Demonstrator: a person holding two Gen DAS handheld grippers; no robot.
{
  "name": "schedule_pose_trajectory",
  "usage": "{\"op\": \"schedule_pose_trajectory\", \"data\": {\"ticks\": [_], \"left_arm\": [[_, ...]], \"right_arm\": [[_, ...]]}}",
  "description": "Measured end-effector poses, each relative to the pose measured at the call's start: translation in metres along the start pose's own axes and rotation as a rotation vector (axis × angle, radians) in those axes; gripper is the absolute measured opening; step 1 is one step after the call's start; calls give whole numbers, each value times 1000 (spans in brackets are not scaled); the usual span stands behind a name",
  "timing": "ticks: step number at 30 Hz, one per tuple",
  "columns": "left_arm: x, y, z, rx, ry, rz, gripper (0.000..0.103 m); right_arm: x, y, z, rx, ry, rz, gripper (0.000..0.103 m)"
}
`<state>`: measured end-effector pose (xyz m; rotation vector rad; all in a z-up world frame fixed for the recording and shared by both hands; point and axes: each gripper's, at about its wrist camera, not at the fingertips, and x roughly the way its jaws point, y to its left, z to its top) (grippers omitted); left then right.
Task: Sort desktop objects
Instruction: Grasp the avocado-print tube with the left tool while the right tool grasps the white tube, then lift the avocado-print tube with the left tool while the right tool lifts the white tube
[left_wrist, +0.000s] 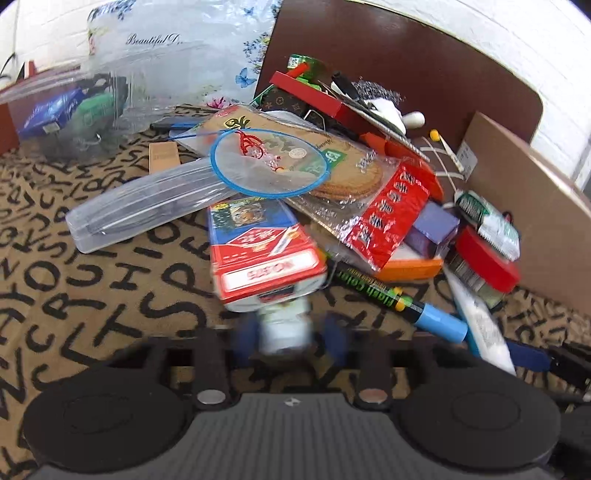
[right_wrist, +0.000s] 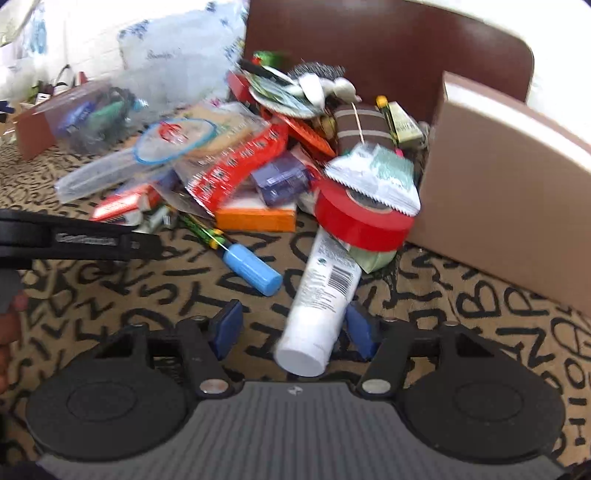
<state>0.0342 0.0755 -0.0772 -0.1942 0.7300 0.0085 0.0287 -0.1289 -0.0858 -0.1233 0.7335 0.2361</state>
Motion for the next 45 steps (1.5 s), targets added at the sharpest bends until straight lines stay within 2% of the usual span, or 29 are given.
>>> {"op": "schedule_pose_trajectory", "data": {"ticks": [6,12,14,16,19,21,24,26,28,29,30,35,39,41,45], "left_arm": [[-16,-8,-12,75,29,-57,29],[-46,-18,-37,214,91,-234,29],[-52,-21,-43,239,104,-266,29],[-52,-26,-44,235,104,-257,29],[-42,-33,-39,213,103,-247,40],[-39,-36,-36,209,104,-248,52],[-32,-43,-32,230,102,-230,57],[-30,-46,-32,243,95,-216,56],[-27,-49,-32,254,92,-201,49],[-27,-50,-32,266,88,-188,38],[-27,-50,-31,276,86,-177,33],[-32,-54,-35,346,89,-183,33],[-43,-54,-41,395,131,-283,33],[-44,-57,-43,410,128,-278,33],[-40,-66,-44,422,116,-255,42]], "right_arm": [[-20,-20,-14,27,23,26,29],[-57,-37,-43,2,68,53,28],[-70,-40,-51,-9,88,65,28],[-78,-42,-55,-11,102,78,29],[-77,-41,-53,-6,102,74,31],[-72,-40,-49,1,97,61,38],[-65,-40,-43,-6,92,65,39],[-60,-39,-40,-13,91,63,39],[-55,-38,-38,-20,95,63,39],[-53,-38,-37,-25,96,61,39],[-52,-38,-36,-30,94,61,39],[-46,-43,-34,-12,101,85,37],[-54,-42,-37,-47,119,105,34],[-56,-44,-39,-49,125,116,34],[-54,-42,-39,-61,126,111,36]]}}
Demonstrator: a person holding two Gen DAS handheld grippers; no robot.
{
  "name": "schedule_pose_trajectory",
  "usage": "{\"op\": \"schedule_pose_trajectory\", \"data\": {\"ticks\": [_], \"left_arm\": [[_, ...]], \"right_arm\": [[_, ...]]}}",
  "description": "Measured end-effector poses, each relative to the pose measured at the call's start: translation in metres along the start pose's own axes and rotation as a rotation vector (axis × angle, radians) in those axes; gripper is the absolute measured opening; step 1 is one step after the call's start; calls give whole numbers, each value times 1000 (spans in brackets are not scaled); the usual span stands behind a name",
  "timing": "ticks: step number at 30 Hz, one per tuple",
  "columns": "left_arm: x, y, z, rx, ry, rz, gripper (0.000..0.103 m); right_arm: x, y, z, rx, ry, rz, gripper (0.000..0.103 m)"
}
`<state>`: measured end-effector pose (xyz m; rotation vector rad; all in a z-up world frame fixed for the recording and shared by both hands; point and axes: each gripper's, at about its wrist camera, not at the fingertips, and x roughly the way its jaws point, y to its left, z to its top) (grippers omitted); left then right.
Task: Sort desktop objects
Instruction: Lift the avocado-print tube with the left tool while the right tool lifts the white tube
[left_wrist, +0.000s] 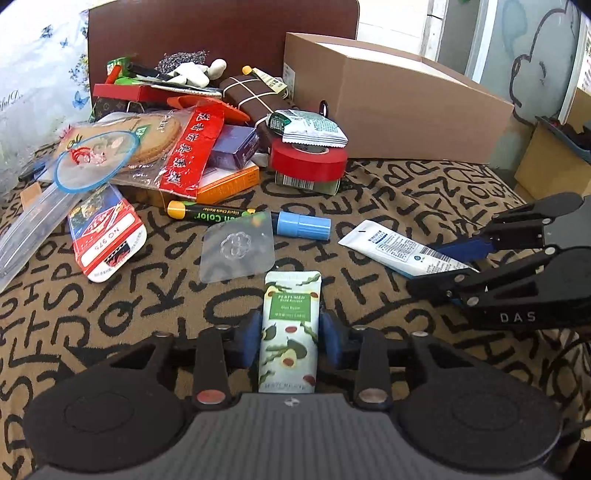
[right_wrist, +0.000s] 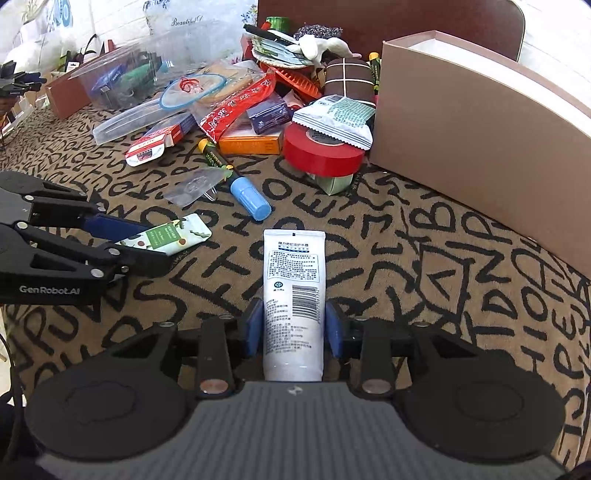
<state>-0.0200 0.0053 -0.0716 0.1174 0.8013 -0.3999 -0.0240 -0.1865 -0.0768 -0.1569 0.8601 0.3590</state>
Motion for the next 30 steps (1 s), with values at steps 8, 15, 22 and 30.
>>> {"op": "schedule_pose_trajectory", "data": {"ticks": [8,15,22,30], "left_arm": [[-1,-4,1,10,-3,8,34],[-14,-4,11,-60,-32,-63,34],[-30,-9,39,-75,-122,-118,34],[-39,-16,86,-66,-211,-169,25]], "right_arm": [[-2,-2,-1,-5,-11,10,33],[-23,-5,0,27,-82,18,32],[-50,-22,13,53,-176,-8,32],[-73,-46,28,60,-258,-65,32]]}}
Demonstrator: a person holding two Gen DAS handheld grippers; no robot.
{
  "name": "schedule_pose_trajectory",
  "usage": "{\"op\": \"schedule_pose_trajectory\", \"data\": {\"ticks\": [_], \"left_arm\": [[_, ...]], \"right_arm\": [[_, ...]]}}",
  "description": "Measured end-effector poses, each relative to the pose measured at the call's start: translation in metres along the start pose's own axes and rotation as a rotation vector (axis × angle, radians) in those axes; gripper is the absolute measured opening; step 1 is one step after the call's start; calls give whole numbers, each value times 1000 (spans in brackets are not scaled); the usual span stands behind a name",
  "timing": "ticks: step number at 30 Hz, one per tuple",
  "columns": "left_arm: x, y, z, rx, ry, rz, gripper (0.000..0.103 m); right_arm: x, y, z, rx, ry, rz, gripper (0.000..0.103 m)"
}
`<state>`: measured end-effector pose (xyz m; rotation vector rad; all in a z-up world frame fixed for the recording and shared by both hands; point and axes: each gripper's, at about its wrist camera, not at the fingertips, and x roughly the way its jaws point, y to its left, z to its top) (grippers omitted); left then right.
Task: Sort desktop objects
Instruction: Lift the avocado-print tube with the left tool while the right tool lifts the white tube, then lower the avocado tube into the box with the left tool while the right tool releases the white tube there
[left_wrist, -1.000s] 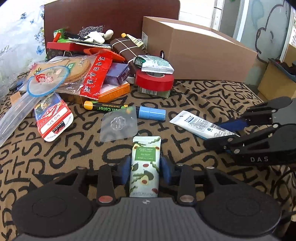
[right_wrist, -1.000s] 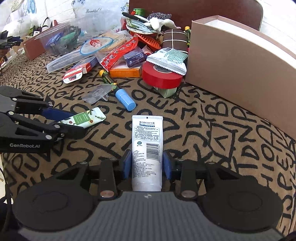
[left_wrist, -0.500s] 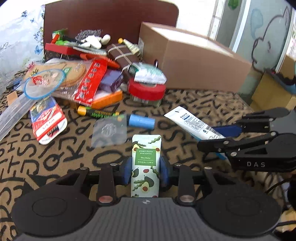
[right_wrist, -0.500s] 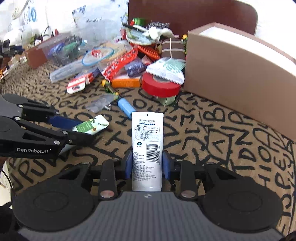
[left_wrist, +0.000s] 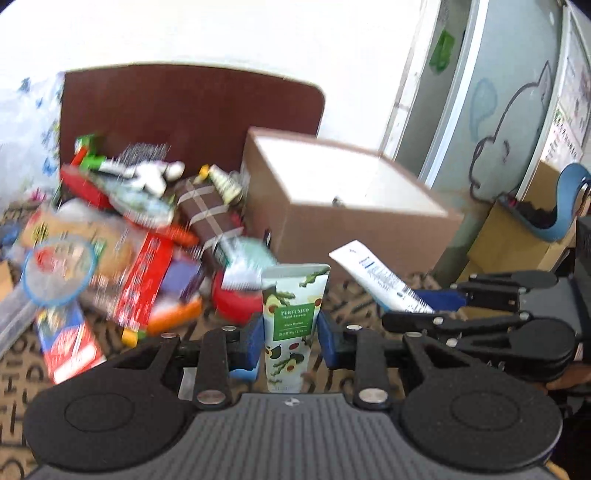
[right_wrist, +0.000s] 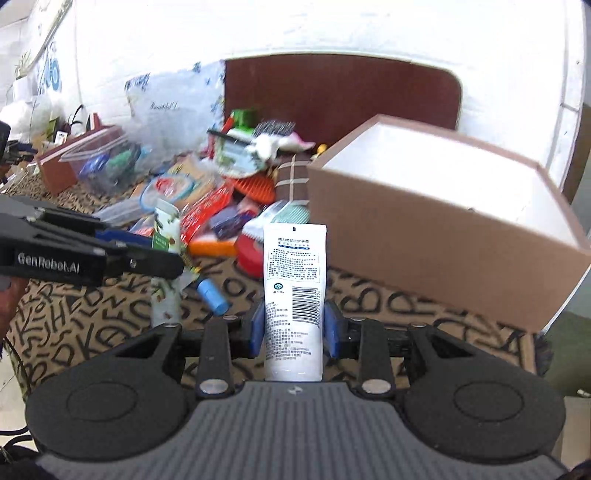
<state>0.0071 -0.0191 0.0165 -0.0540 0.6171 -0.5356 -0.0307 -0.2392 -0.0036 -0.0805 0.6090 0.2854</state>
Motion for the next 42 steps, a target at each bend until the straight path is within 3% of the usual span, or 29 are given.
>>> {"op": "schedule_pose_trajectory", "data": {"ticks": [1,4,9,14,18,23,28,35,37,38,39,42], "left_arm": [[1,-2,7,0,-11,-8,10],[6,-4,30,-42,-36,-56,0],[16,-13,55,-14,-73,-65,0],[32,-15,33,-12,2,-81,0],[65,-12,10,-39,104,-51,24],[97,-5,-3,-113,166,-38,26],[113,-4,-6,-129,160,18,46],[143,-1,-3,-219,178,37,49],[151,1,-4,-252,179,37,45],[153,2,-5,-264,180,46,31],[156,4,-5,-272,182,56,25],[153,6,-5,-284,176,44,21]], "right_arm": [[-2,-3,3,-1,-12,-8,32],[-8,-15,17,-5,-53,-37,32],[-14,-35,40,-12,-112,-103,32],[-10,-45,29,15,-94,-109,32],[5,-46,8,59,-44,-84,32],[8,-45,-3,86,-25,-80,32],[10,-50,-10,105,-11,-78,32],[12,-49,-18,114,5,-64,32],[11,-48,-19,113,8,-65,32],[10,-48,-20,112,9,-66,32],[9,-49,-20,112,9,-67,32],[7,-50,-21,111,8,-72,32]]}}
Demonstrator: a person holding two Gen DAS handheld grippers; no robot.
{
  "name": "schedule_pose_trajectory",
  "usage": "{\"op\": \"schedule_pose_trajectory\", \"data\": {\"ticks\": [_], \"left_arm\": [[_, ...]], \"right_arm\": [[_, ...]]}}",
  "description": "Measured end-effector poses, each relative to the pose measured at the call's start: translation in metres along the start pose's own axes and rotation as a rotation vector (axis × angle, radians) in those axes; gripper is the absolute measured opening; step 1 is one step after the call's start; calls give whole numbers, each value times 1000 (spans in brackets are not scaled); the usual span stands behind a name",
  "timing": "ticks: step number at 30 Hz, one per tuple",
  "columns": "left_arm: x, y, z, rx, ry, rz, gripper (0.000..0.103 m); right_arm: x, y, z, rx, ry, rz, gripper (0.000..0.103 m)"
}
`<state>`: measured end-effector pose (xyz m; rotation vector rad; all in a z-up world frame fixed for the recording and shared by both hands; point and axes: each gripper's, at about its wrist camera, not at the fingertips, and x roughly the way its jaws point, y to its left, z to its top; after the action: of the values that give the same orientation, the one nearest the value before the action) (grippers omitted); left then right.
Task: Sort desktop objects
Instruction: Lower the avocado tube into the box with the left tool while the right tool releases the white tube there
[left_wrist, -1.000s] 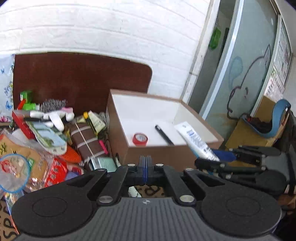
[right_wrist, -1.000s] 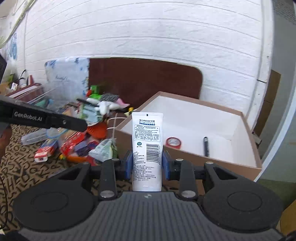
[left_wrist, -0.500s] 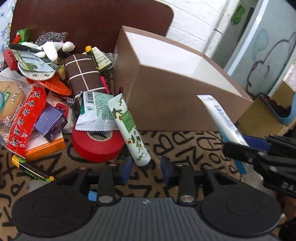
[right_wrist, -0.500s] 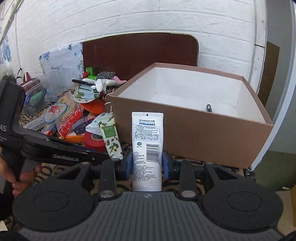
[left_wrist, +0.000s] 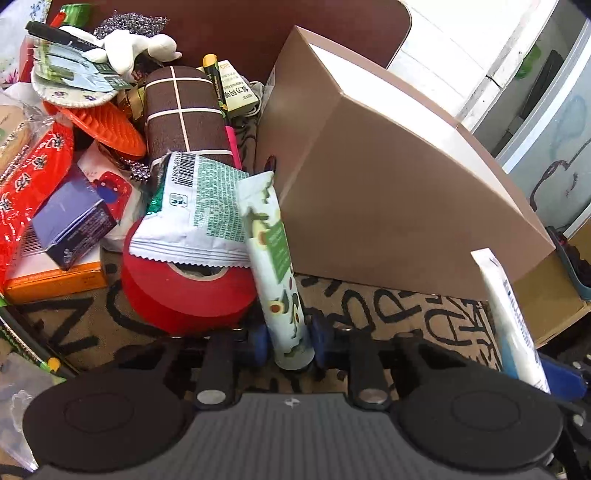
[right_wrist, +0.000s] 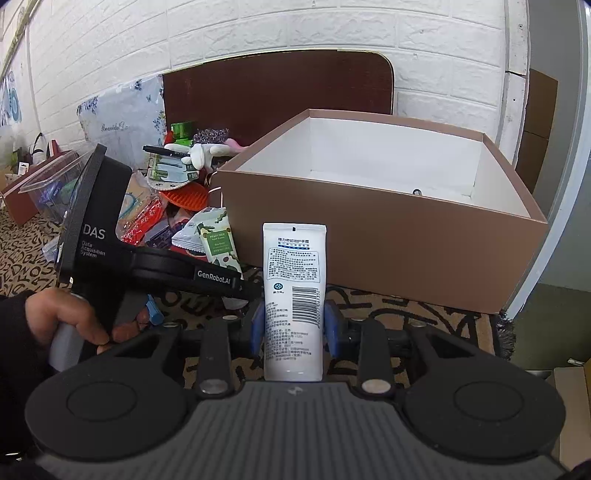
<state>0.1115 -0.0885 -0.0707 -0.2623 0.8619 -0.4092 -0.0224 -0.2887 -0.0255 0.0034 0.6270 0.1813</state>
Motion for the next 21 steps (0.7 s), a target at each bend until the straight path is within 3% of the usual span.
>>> {"op": "schedule_pose_trajectory", "data": {"ticks": [4,11,17,21], "left_arm": [[-15,-4,-3,46,-19,-1,21],[-60,-23,0,122,-90,-70,21],[-95,-52,36,179,-178,-174,21],[-94,-74,72,204,-178,-210,21]], "right_arm": [[0,1,-1,2,-3,1,32],[-7,3,7,-12,-38,-3,32],[-22,-8,33,-34,-109,-31,32],[-24,-24,62,-64,-162,-92,32]]}}
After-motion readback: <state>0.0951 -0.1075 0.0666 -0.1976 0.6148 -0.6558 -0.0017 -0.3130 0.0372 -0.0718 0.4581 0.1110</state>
